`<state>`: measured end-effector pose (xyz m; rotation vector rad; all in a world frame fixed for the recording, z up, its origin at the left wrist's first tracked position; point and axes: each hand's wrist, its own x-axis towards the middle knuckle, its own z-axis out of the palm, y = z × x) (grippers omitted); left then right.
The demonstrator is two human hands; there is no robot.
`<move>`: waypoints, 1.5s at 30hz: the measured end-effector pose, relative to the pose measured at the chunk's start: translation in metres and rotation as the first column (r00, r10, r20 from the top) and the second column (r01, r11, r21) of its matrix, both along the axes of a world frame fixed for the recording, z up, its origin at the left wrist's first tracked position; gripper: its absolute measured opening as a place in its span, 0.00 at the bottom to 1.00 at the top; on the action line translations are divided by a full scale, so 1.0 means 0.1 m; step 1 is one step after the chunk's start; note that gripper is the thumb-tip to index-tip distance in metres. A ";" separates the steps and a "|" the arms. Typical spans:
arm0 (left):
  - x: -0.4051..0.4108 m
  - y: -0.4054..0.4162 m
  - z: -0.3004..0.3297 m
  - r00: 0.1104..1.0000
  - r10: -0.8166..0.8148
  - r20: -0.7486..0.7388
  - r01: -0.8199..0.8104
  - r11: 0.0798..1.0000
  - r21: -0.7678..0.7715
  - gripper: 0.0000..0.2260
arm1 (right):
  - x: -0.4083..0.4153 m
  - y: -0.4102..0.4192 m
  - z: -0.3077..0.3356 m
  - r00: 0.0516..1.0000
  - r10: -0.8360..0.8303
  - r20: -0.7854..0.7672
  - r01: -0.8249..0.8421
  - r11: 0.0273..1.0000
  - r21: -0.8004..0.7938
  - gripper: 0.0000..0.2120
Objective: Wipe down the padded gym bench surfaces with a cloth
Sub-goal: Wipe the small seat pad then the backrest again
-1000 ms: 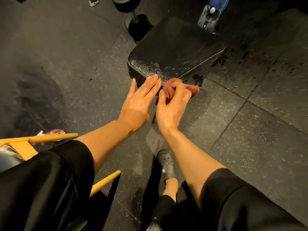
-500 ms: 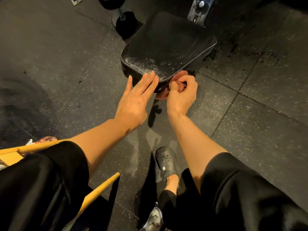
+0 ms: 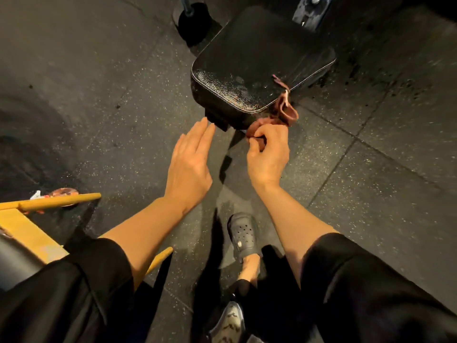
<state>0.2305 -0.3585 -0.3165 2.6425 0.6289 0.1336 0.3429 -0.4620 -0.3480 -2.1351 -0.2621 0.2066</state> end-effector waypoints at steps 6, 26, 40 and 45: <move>0.13 -0.10 -0.03 0.998 0.031 -0.058 -0.034 0.998 -0.060 0.37 | -0.07 0.00 0.14 0.987 0.103 0.124 -0.113 0.990 0.078 0.04; 0.52 -0.09 0.04 0.979 -0.165 -0.122 0.180 0.975 0.131 0.43 | 0.25 0.12 0.27 0.968 -0.199 -0.154 0.230 0.947 0.223 0.11; 0.53 -0.06 0.10 0.966 -0.222 -0.130 0.242 0.955 0.172 0.40 | 0.42 0.15 0.17 0.910 -0.253 -0.329 0.342 0.906 0.248 0.14; 0.52 -0.08 0.10 0.968 -0.218 -0.123 0.238 0.953 0.190 0.39 | 0.29 0.22 0.29 0.912 -0.256 -0.321 0.338 0.911 0.235 0.12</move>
